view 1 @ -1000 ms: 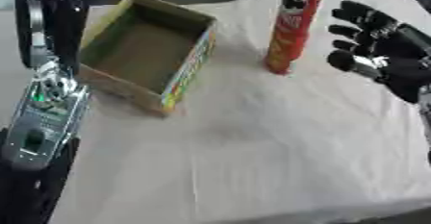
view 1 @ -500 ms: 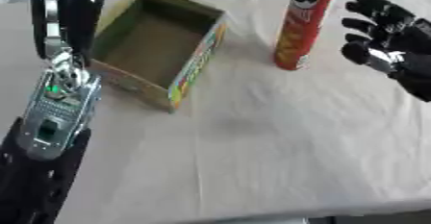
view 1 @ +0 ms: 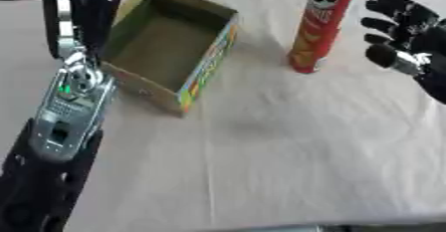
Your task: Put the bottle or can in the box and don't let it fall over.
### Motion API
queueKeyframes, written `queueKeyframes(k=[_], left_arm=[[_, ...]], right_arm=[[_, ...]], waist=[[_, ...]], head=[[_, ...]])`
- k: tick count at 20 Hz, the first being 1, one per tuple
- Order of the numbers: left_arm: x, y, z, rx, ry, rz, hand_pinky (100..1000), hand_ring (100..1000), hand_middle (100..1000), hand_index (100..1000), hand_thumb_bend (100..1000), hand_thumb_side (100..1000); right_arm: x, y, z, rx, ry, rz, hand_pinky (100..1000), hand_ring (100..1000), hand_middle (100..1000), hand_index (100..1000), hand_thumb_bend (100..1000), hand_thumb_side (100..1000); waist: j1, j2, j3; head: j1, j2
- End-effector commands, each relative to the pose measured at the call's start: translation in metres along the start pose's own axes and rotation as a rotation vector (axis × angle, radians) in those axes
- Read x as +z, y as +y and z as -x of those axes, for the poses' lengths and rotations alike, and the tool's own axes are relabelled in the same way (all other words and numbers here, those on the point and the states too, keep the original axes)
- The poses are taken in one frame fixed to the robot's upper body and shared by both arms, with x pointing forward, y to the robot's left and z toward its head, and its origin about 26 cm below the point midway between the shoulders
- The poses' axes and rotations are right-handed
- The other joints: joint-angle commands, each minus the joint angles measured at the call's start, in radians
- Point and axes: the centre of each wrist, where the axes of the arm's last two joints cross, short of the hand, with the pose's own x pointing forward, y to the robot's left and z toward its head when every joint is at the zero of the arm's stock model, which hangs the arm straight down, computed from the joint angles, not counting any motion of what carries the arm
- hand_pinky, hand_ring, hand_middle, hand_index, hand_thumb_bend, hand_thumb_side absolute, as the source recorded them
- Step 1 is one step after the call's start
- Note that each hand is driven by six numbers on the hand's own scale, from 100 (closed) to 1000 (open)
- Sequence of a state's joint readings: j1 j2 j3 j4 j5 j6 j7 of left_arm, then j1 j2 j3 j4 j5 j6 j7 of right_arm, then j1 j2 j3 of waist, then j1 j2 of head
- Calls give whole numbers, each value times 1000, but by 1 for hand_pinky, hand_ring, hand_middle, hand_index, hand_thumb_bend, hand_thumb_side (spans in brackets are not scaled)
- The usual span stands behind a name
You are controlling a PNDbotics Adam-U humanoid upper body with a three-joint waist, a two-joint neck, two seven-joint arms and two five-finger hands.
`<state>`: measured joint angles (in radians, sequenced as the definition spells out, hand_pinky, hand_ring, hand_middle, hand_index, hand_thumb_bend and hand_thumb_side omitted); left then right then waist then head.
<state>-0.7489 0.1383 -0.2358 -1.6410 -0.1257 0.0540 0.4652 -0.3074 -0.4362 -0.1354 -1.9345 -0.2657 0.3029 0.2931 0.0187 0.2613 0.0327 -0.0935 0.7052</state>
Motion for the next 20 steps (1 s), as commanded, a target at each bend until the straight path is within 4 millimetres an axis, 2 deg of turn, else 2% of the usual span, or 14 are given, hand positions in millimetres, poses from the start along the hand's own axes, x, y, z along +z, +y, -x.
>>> queueKeyframes(k=[1,13,18,20], left_arm=[[-7,2,-5,-16,-38,-13,562,1000,831,629,373,710],[-11,-1,2,-32,-37,7,571,1000,832,626,360,731],[-12,-2,4,-32,-36,1,565,1000,837,641,375,753],[-12,-3,5,-33,-35,-7,564,1000,838,642,378,756]], right_arm=[[-1,-8,-6,81,-14,29,1000,1000,1000,1000,647,347],[-3,-14,0,150,-22,63,1000,1000,1000,1000,631,326],[-6,-15,3,108,-8,30,1000,1000,1000,1000,679,242],[-7,-16,3,91,-3,22,1000,1000,1000,1000,710,249]], waist=[[-2,-12,1],[-7,0,6],[-7,6,7],[-8,8,7]], head=[[4,-18],[7,-37],[9,-44],[10,-47]])
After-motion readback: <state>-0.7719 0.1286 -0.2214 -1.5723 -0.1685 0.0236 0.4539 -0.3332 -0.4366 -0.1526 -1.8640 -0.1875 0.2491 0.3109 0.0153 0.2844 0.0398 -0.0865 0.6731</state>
